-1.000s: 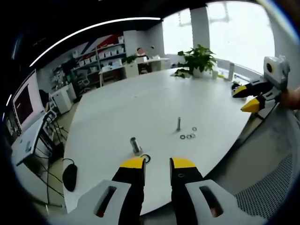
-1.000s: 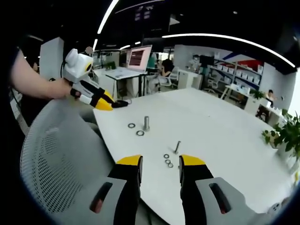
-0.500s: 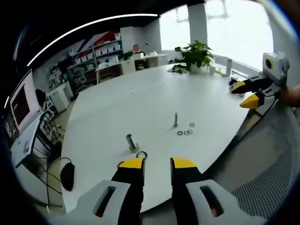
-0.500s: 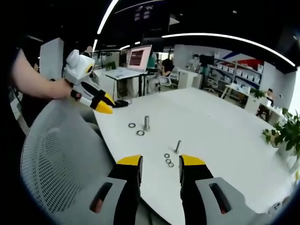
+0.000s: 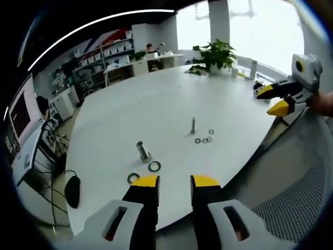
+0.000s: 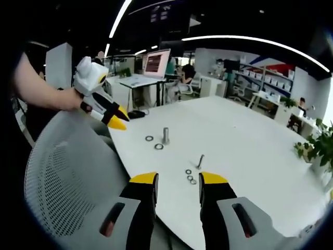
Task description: Place the washer onto the threaded stud by aligning its center hole with the stud, sliding it down to the base, and recovering from edge contact or off-axis alignment until the washer reaches the visible bottom stop.
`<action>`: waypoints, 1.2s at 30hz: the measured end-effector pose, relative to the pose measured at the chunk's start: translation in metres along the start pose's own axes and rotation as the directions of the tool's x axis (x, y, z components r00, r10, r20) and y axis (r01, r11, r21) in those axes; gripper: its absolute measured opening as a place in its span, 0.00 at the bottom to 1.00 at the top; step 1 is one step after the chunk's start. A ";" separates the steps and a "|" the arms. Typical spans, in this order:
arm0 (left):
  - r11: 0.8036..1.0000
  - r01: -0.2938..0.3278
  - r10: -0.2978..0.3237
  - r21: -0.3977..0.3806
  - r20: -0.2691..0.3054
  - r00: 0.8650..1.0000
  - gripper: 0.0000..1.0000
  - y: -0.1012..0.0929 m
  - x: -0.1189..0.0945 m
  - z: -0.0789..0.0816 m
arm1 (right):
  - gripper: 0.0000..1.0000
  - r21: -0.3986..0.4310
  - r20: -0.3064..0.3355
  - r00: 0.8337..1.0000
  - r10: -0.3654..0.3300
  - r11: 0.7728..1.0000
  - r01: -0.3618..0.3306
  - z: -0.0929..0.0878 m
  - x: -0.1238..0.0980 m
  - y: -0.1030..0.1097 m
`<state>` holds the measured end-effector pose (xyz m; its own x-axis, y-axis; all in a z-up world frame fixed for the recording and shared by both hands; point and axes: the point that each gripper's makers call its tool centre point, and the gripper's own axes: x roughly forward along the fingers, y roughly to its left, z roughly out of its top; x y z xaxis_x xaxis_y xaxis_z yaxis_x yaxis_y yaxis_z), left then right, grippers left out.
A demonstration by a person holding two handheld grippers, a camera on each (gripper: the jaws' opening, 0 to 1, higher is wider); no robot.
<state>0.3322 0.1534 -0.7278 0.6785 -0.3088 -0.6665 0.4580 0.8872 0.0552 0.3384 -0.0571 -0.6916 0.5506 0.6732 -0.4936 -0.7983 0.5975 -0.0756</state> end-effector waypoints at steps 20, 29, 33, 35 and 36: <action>1.000 0.013 -0.013 -0.022 -0.021 1.000 0.23 -0.001 0.003 -0.003 | 0.33 -0.002 -0.016 1.000 0.000 1.000 0.000 -0.004 0.000 0.000; 0.999 0.015 -0.015 -0.043 -0.003 1.000 0.24 0.001 0.002 0.001 | 0.33 0.001 -0.019 1.000 0.002 1.000 -0.002 -0.004 0.000 0.000; 0.999 0.014 -0.014 -0.038 -0.023 1.000 0.24 0.000 0.003 -0.003 | 0.33 0.008 -0.021 1.000 0.001 1.000 -0.001 -0.005 0.000 -0.001; 0.999 0.006 -0.007 -0.046 -0.029 1.000 0.24 0.003 0.003 -0.003 | 0.33 0.004 -0.026 1.000 0.005 1.000 -0.005 -0.005 0.001 0.000; 0.998 -0.016 0.015 -0.064 -0.021 1.000 0.23 0.009 0.002 -0.003 | 0.33 0.004 -0.027 1.000 0.006 1.000 -0.006 -0.006 0.001 0.000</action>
<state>0.3360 0.1614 -0.7305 0.6731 -0.2883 -0.6810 0.4091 0.9123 0.0181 0.3379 -0.0588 -0.6971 0.5392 0.6646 -0.5173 -0.8005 0.5954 -0.0694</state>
